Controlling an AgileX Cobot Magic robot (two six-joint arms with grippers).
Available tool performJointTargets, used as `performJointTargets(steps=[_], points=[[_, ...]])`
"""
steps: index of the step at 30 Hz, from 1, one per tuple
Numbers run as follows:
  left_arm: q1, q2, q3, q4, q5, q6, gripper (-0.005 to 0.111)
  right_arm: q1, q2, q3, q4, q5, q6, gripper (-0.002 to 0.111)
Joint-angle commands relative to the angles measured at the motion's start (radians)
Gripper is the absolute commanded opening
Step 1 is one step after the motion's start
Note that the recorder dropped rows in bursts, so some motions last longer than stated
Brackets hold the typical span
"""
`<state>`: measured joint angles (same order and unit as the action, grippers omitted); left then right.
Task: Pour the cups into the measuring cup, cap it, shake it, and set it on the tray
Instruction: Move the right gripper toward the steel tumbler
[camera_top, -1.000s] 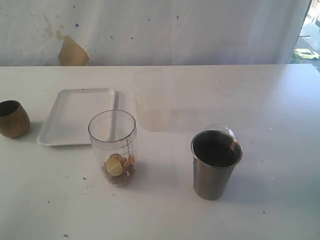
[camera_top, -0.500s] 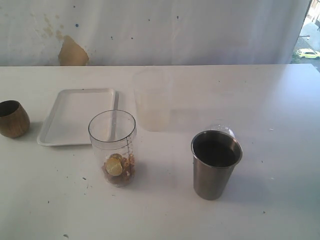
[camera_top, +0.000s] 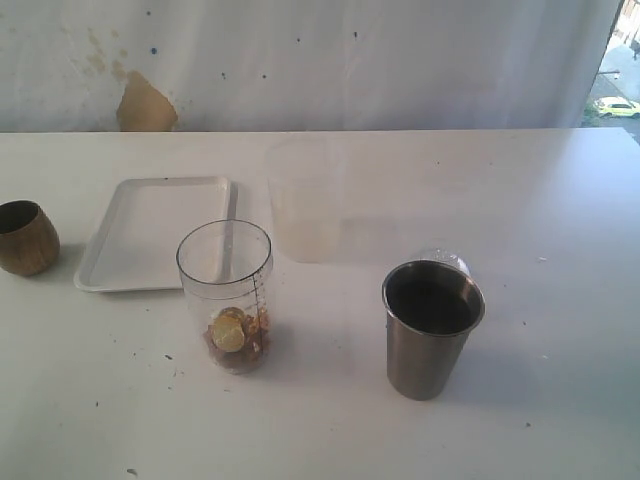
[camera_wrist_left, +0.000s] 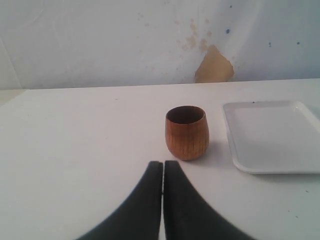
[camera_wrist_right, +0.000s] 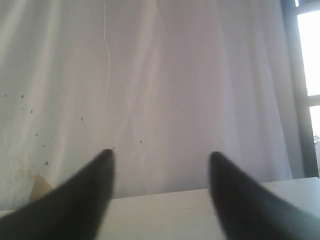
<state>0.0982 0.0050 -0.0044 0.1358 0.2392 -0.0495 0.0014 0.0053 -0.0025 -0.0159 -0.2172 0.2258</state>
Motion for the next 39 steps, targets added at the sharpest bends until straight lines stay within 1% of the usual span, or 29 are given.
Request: performJointTargets(steps=[1,2,5,9,11,12,16,17,18,23,27,32,39], points=[[0.0,-0.005,0.004,-0.002,0.0,0.002,0.001,-0.001,-0.002,0.002,-0.003,-0.039,0.047,0.101],[0.0,-0.005,0.004,-0.002,0.0,0.002,0.001,-0.001,0.011,0.002,-0.012,-0.054,0.068,0.105],[0.0,-0.005,0.004,-0.002,0.0,0.002,0.001,-0.001,0.078,0.002,-0.146,-0.103,0.174,0.105],[0.0,-0.005,0.004,-0.002,0.0,0.002,0.001,-0.001,0.202,0.002,-0.523,-0.242,0.436,0.105],[0.0,-0.005,0.004,-0.002,0.0,0.002,0.001,-0.001,0.286,0.002,-0.684,-0.348,0.515,0.105],[0.0,-0.005,0.004,-0.002,0.0,0.002,0.001,-0.001,0.322,0.002,-0.72,-0.382,0.526,0.105],[0.0,-0.005,0.004,-0.002,0.0,0.002,0.001,-0.001,0.504,0.002,-0.74,-0.447,0.538,0.105],[0.0,-0.005,0.004,-0.002,0.0,0.002,0.001,-0.001,0.6,0.002,-0.757,-0.509,0.53,0.105],[0.0,-0.005,0.004,-0.002,0.0,0.002,0.001,-0.001,0.648,0.002,-0.772,-0.55,0.509,0.105],[0.0,-0.005,0.004,-0.002,0.0,0.002,0.001,-0.001,0.955,0.002,-0.77,-0.725,0.312,0.105],[0.0,-0.005,0.004,-0.002,0.0,0.002,0.001,-0.001,1.159,0.002,-0.737,-0.778,0.168,0.105],[0.0,-0.005,0.004,-0.002,0.0,0.002,0.001,-0.001,1.303,-0.032,-0.706,-0.809,0.11,0.105],[0.0,-0.005,0.004,-0.002,0.0,0.002,0.001,-0.001,1.405,-0.074,-0.711,-0.838,0.084,0.105]])
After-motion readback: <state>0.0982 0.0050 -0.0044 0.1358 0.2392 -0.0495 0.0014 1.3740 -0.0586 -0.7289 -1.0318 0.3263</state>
